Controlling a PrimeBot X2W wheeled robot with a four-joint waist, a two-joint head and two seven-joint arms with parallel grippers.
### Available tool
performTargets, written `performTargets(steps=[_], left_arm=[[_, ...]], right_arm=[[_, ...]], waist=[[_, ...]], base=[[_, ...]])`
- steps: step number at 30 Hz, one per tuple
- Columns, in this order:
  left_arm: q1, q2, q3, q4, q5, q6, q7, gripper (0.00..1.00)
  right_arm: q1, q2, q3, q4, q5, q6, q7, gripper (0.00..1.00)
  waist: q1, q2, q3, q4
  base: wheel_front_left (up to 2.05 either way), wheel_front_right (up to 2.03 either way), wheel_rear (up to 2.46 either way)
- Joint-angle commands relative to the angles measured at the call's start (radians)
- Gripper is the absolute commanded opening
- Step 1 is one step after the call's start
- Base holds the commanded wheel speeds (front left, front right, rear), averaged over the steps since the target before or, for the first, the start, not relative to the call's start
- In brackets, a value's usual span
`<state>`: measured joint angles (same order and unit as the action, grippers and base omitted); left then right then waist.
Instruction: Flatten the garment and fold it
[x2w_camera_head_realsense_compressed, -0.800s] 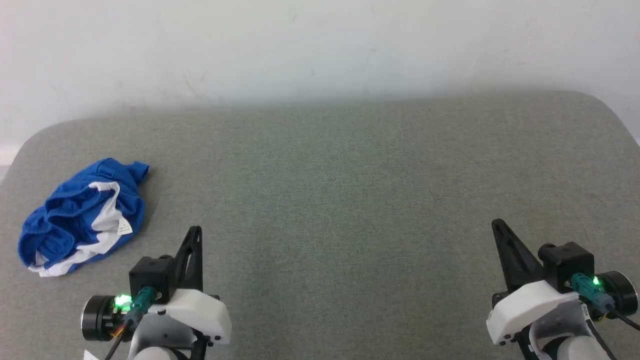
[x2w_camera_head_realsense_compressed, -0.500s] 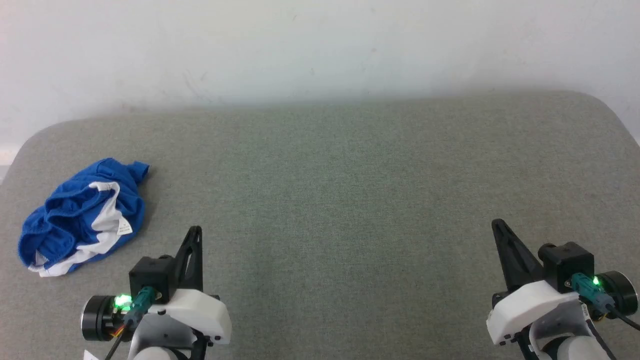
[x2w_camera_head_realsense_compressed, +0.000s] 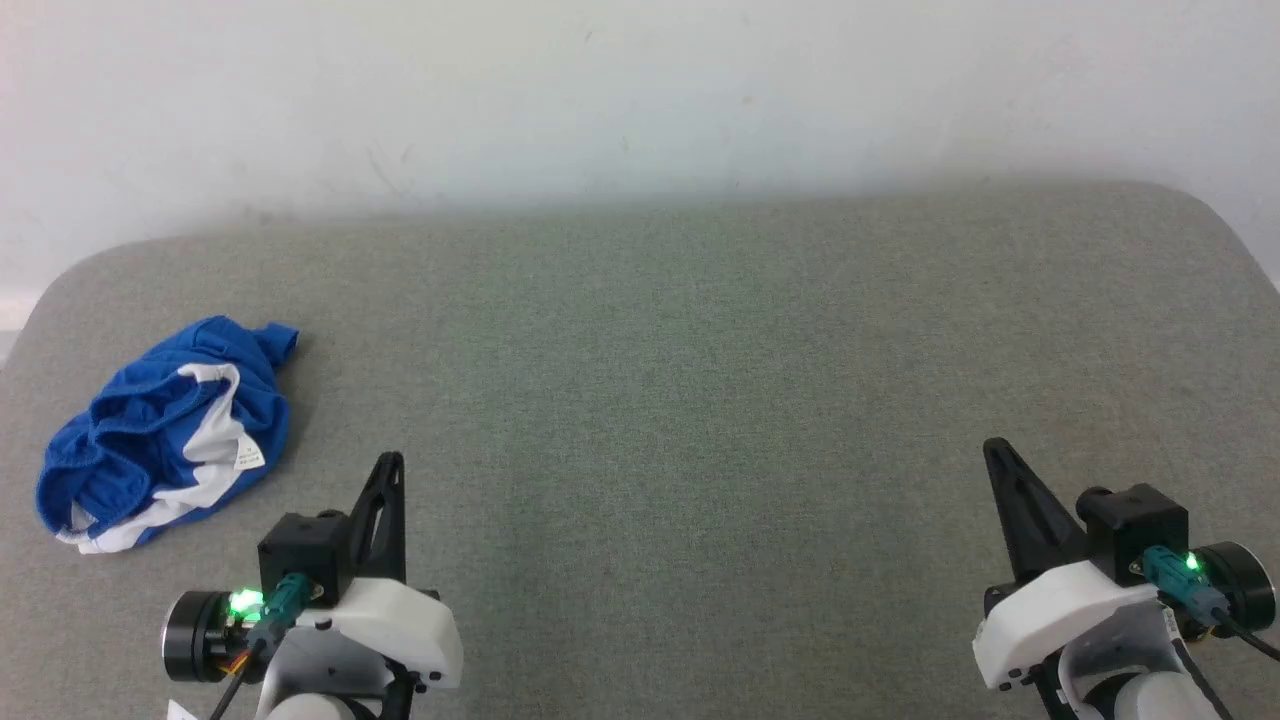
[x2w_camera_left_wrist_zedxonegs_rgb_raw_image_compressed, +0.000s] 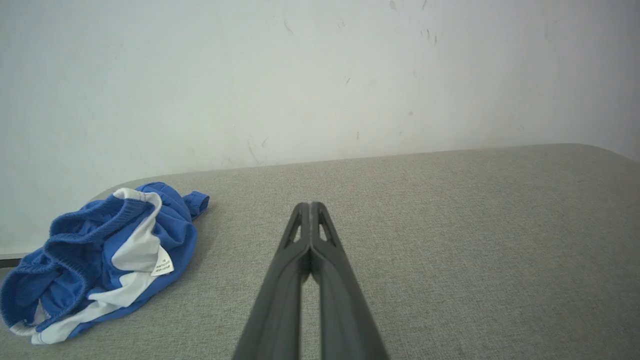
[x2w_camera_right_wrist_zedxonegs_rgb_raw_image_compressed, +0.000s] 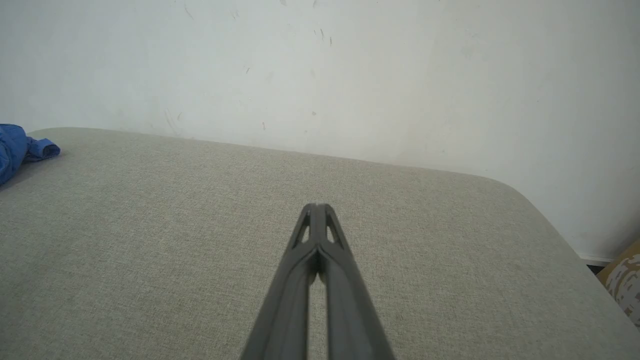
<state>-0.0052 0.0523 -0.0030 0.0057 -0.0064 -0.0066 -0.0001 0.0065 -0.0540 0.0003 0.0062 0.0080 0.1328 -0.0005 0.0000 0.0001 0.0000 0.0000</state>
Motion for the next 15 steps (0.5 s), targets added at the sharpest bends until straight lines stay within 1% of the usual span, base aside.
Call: performTargets(steps=[1,5,6,15], left_arm=[[0.005,-0.002,0.003,-0.006,0.006,0.007,0.0,0.0],[0.005,-0.002,0.003,-0.006,0.006,0.007,0.0,0.0],[0.0,0.0,0.0,0.0,0.0,0.0,0.0,1.0],[0.001,0.0,-0.005,0.007,-0.008,0.0,-0.012,1.0]], right_arm=[[-0.006,0.004,0.0,-0.006,-0.008,-0.002,0.0,0.0],[-0.006,0.004,0.0,-0.006,-0.008,-0.002,0.0,0.0],[0.0,0.0,0.0,0.001,0.0,0.0,0.0,1.0],[0.007,-0.001,-0.002,0.006,0.02,0.0,-0.012,1.0]], waist=[[0.0,-0.0001,0.0,0.0],[0.0,-0.0001,0.0,0.0],[0.0,-0.0001,0.0,0.0],[0.0,-0.0001,0.0,0.0]], base=[[0.0,0.0,0.0],[0.0,0.0,0.0],[0.0,0.0,0.0],[0.0,0.0,0.0]])
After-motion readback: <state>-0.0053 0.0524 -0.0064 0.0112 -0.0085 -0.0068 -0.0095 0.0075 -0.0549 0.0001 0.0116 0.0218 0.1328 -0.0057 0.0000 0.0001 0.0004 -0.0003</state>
